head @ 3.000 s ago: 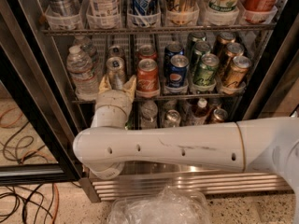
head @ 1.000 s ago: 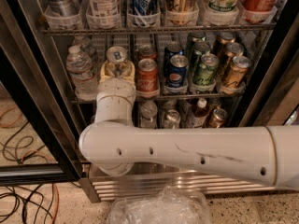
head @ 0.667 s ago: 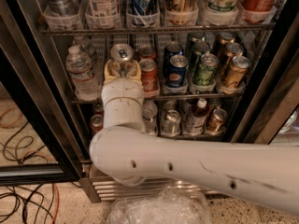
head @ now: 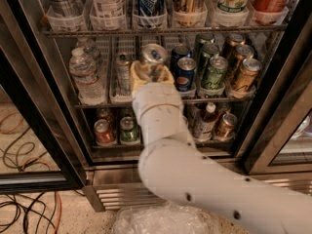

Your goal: Pick redbull can from middle shelf of fridge

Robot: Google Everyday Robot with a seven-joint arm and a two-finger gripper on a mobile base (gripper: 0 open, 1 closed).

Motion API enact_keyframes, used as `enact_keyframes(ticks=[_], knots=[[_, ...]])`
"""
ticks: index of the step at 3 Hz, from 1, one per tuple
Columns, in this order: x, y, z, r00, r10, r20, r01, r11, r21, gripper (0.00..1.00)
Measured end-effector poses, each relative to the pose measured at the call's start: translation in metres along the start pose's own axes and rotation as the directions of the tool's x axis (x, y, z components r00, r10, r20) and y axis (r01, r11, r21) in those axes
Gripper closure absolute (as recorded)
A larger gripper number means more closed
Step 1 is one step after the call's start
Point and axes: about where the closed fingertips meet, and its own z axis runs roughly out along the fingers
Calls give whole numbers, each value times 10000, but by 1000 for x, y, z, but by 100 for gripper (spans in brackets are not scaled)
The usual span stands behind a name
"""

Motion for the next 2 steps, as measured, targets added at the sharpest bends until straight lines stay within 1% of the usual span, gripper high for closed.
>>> enact_keyframes(ticks=[1, 2], knots=[[8, -35, -8, 9974, 453, -567, -469, 9985, -271, 100], [19, -22, -11, 9936, 402, -1055, -493, 9952, -844, 100]])
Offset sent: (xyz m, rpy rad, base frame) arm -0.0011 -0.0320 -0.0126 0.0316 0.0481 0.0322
